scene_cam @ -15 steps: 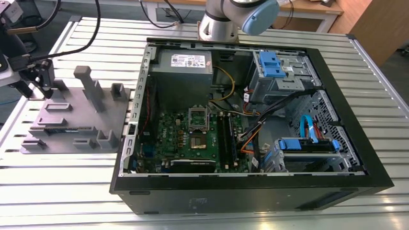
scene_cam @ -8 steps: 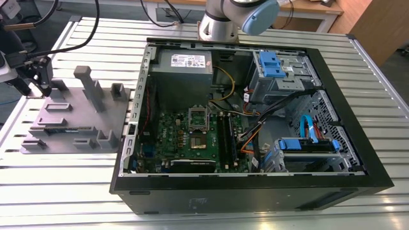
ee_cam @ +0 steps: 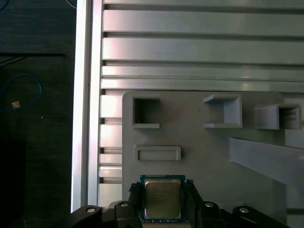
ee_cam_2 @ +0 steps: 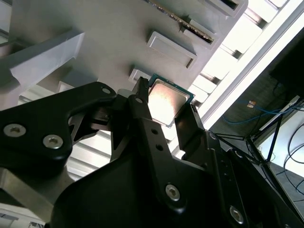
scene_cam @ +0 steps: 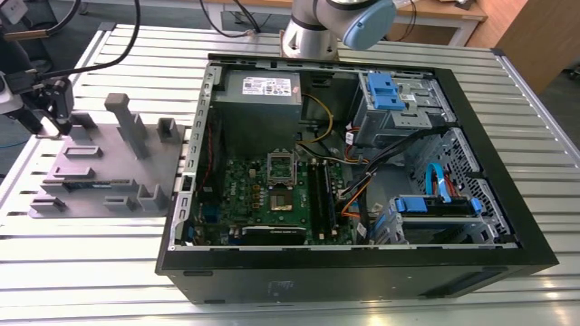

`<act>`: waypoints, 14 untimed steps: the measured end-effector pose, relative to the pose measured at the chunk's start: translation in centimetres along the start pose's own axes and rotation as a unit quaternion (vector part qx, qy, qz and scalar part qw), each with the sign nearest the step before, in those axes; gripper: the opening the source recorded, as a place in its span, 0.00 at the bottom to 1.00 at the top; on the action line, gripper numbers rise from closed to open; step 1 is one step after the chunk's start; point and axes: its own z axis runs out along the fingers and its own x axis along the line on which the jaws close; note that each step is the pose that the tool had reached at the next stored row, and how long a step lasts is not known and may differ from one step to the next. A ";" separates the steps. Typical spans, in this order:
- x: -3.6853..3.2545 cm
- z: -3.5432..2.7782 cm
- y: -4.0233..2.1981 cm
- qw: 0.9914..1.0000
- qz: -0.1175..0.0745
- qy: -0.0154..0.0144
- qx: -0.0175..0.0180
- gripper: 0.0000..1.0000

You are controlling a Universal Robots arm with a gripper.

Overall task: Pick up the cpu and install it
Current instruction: 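Pick up the cpu and move it towards the insertion slot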

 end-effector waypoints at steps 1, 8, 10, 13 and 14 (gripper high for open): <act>0.00 -0.11 0.01 1.000 0.000 0.000 0.000 0.47; -0.02 -1.05 0.05 1.000 0.000 0.000 0.000 0.47; -0.02 -1.25 0.06 1.000 0.000 0.000 0.000 0.47; -0.02 -1.53 0.07 1.000 0.000 0.000 0.000 0.47; -0.02 -1.61 0.07 1.000 0.000 0.000 0.000 0.47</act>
